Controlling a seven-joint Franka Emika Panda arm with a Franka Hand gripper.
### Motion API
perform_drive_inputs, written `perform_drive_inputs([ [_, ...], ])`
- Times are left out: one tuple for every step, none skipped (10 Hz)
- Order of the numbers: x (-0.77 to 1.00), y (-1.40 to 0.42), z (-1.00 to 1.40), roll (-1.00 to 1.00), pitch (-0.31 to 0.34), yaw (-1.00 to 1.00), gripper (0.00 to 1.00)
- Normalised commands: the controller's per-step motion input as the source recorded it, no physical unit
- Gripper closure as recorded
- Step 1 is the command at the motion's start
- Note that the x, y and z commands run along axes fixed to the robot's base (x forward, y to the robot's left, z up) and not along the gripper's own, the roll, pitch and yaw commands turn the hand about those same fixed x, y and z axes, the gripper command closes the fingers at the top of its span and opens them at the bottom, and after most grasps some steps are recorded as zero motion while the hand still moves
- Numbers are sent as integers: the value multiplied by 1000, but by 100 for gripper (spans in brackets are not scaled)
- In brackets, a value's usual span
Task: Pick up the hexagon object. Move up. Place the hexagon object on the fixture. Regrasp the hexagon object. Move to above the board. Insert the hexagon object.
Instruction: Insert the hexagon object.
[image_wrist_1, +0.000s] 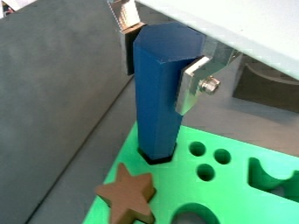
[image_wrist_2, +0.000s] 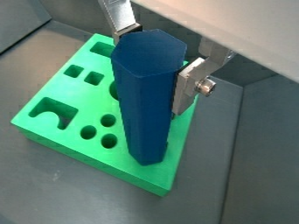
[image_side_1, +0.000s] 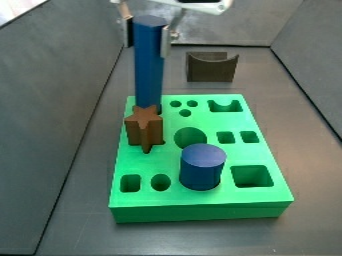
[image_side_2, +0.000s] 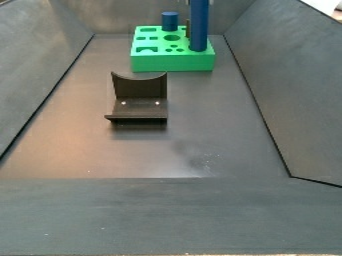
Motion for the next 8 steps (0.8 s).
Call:
perform_drive_inputs([
  [-17, 0, -989, -69, 0, 171, 100],
  [0, -194, -917, -80, 0, 100, 100],
  [329, -217, -757, -106, 0, 126, 100],
  [377, -286, -651, -94, -19, 37, 100],
  [94, -254, -586, -117, -90, 0, 100],
  [86, -120, -583, -130, -79, 17, 100],
  [0, -74, -600, -59, -7, 80, 100],
  [-143, -91, -651, 0, 0, 0, 100],
])
